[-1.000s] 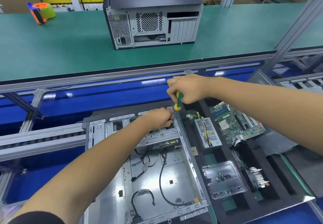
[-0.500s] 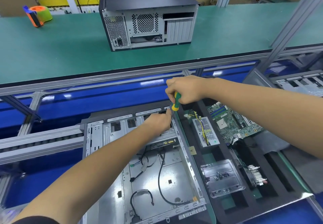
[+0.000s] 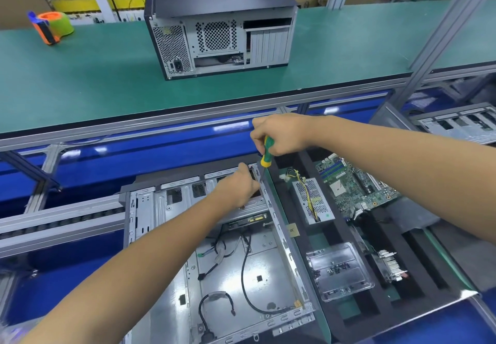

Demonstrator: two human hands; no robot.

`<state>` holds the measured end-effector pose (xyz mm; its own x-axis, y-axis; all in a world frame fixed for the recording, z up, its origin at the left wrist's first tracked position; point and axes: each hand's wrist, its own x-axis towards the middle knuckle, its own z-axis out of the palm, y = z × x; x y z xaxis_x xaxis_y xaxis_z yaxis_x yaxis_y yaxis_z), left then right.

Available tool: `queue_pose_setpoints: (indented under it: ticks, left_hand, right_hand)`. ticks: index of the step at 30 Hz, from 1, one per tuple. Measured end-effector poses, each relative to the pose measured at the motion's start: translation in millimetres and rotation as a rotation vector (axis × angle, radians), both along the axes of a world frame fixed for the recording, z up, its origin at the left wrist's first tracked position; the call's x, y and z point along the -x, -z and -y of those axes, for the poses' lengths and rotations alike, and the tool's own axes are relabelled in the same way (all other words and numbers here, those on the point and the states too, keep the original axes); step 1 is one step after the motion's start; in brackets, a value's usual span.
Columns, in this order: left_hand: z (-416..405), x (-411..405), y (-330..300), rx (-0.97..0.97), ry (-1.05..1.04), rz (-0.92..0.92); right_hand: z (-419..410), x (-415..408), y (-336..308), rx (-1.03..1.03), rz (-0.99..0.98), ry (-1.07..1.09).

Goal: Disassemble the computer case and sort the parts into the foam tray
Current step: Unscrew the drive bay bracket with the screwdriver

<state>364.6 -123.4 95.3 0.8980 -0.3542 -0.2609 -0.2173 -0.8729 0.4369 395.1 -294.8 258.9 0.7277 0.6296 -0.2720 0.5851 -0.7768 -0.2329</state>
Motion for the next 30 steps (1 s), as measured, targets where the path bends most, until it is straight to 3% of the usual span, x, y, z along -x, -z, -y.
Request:
queue_pose_setpoints:
  ticks: [4,7,10,14,17,19,24,27,30]
  left_hand:
    - [-12,-6,-5,0.082,-0.070,0.005]
    - [-17,-6,-4,0.533,-0.247,-0.149]
    - [-25,7,-2,1.008,-0.507,-0.481]
    - [-38,32,2,1.298,-0.639,-0.528]
    - [-41,52,3,1.368,-0.822,-0.514]
    - [-41,66,7,1.299,-0.882,-0.428]
    - [-38,118,35,1.228,-0.928,-0.218]
    - [-34,140,47,1.252,-1.041,-0.214]
    - [-25,143,48,1.233,-1.098,-0.188]
  right_hand:
    - [-1,1,0,-0.029,-0.005,0.027]
    - [3,3,-2,-0.086,0.001,0.066]
    - [11,7,-2,-0.176,0.004,0.147]
    - [28,28,16,-0.461,0.005,0.387]
    - [36,58,51,-0.754,-0.035,0.660]
    - [38,80,80,-0.882,-0.108,0.861]
    - [24,134,136,-1.280,-0.449,1.290]
    - [16,151,151,-1.490,-0.624,1.363]
    - [11,158,159,-1.484,-0.705,1.389]
